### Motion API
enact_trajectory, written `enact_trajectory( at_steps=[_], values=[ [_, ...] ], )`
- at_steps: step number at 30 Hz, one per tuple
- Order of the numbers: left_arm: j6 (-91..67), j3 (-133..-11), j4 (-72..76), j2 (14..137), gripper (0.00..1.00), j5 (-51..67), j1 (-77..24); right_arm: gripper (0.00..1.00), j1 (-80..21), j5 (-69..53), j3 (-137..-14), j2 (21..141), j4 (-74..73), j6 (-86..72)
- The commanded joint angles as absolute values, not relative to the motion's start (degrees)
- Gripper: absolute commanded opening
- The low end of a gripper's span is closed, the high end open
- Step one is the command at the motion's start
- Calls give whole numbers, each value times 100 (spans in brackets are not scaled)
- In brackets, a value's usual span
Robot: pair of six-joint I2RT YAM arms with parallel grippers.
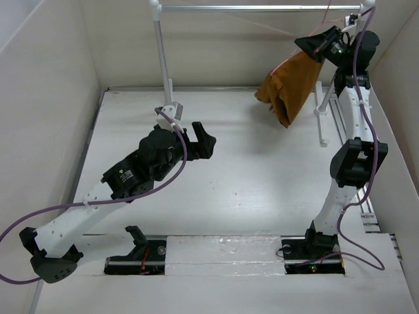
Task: Place the trousers on the hanger
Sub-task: Place the hanger at the clothesline.
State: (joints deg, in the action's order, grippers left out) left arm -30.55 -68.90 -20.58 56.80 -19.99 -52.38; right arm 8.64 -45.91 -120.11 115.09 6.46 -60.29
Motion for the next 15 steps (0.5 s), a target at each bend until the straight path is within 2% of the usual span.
enact_trajectory(
  at_steps=[1, 10, 15],
  values=[
    [-3120, -6926, -1802, 5651, 95, -1855, -5212, 0, 1168, -4509, -12279, 11417, 1600, -6143],
    [-3384, -6680, -1810, 5476, 94, -1705, -5212, 0, 1354, -4570, -12999, 12119, 1134, -6126],
    [-3454, -6627, -1837, 5396, 94, -1802, -5212, 0, 1354, -4509, -12133, 11813, 1202, -5862]
  ],
)
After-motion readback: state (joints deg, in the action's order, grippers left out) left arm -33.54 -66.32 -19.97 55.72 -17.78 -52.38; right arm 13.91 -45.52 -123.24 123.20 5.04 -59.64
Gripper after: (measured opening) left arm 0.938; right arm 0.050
